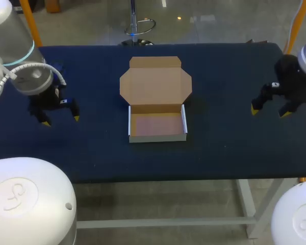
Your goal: Assemble the packaging by folding the flat box into shape, placing the metal phone stand inside, and closing the box properly
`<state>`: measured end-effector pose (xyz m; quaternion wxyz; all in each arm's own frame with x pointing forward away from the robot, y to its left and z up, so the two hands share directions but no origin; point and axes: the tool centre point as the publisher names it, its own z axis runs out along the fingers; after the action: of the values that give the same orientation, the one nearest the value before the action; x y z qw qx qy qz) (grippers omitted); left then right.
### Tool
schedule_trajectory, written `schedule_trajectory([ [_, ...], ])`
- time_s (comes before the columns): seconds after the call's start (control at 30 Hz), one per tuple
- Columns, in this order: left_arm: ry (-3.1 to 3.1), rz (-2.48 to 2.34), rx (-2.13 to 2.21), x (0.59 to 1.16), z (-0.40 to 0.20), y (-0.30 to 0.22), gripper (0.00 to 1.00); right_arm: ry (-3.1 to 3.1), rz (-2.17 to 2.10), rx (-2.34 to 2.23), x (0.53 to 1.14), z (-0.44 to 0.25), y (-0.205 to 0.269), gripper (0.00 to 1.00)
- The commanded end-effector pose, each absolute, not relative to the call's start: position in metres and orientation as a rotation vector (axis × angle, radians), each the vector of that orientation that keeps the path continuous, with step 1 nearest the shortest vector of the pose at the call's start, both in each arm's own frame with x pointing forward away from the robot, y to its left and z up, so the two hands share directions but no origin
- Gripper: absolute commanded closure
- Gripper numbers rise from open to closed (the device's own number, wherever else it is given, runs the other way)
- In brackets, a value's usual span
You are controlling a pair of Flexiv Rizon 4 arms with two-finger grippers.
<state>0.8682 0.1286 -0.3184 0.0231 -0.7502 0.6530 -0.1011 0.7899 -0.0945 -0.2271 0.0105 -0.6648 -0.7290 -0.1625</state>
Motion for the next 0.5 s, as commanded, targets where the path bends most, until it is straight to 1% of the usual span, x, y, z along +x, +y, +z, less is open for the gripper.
schedule_trajectory([
  [0.03, 2.069, -0.151, -2.395, 0.8929, -0.3287, 0.128, 0.0, -2.274, -0.501, -2.073, 0.7896, -0.2248, -0.0947, 0.0],
  [0.5, 2.073, -0.101, -2.422, 0.8968, -0.3319, 0.1323, 0.0, -2.274, -0.501, -2.073, 0.7896, -0.2248, -0.0947, 0.0],
])
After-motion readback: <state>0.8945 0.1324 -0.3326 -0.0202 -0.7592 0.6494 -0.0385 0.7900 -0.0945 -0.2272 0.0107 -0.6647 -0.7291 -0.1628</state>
